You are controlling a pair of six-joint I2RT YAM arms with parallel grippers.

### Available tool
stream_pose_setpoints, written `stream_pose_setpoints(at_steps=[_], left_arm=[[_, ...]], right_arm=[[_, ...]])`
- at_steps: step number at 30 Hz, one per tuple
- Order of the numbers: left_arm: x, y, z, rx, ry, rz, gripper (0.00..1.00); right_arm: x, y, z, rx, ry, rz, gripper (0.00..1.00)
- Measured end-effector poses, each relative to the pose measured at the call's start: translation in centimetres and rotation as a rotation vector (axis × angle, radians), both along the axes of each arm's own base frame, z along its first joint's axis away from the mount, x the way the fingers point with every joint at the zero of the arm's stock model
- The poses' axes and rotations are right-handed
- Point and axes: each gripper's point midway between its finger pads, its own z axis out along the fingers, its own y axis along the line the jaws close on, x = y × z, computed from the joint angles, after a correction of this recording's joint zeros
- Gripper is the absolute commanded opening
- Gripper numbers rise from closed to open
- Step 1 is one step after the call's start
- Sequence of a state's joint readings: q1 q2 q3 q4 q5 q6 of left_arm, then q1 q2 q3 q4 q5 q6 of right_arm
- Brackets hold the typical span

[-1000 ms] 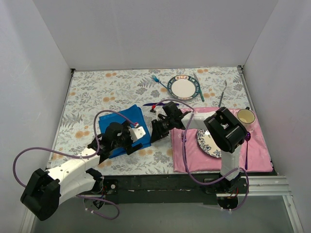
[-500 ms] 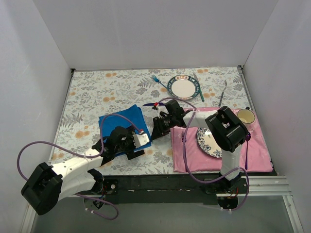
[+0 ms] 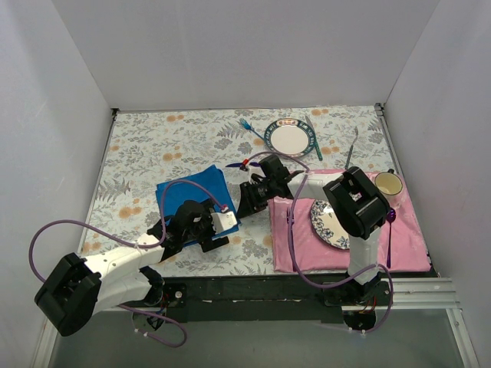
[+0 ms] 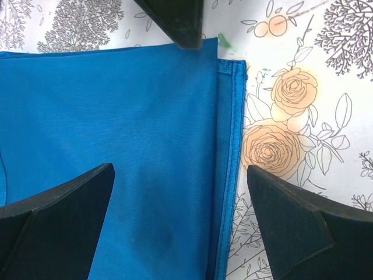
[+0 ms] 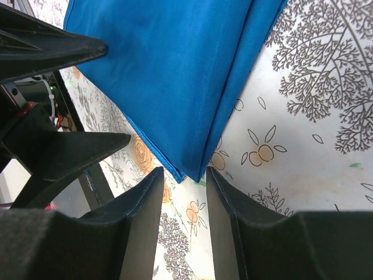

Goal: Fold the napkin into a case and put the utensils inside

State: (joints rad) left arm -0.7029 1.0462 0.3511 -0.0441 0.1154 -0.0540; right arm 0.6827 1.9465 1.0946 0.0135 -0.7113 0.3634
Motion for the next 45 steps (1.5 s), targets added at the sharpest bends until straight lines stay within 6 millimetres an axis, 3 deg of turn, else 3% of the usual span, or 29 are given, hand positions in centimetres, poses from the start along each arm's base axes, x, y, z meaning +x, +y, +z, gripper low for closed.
stream_pose_setpoints(at_steps=[7,16,32,45], left_arm=[[0.5,-0.3,0.8,-0.014,-0.014,0.007,0.98],[0.9,0.0,0.1,0.017,-0.017,0.025,0.98],[1.4,0.1,-0.1,0.027,-0.056,0.016,0.98],[1.3,0.4,-0.1,0.027,-0.07,0.019,0.98]], right_arm=[[-0.8,0.0,-1.0,-0.015,0.044,0.021,0.33],[-1.3,0.0,-1.5,-0.025,0.083,0.035,0.01],[-1.4,0.9,0.5,0.019,0.144,0.049,0.01],[-3.0,0.6,1.1,0.014,0.296,0.016,0.01]])
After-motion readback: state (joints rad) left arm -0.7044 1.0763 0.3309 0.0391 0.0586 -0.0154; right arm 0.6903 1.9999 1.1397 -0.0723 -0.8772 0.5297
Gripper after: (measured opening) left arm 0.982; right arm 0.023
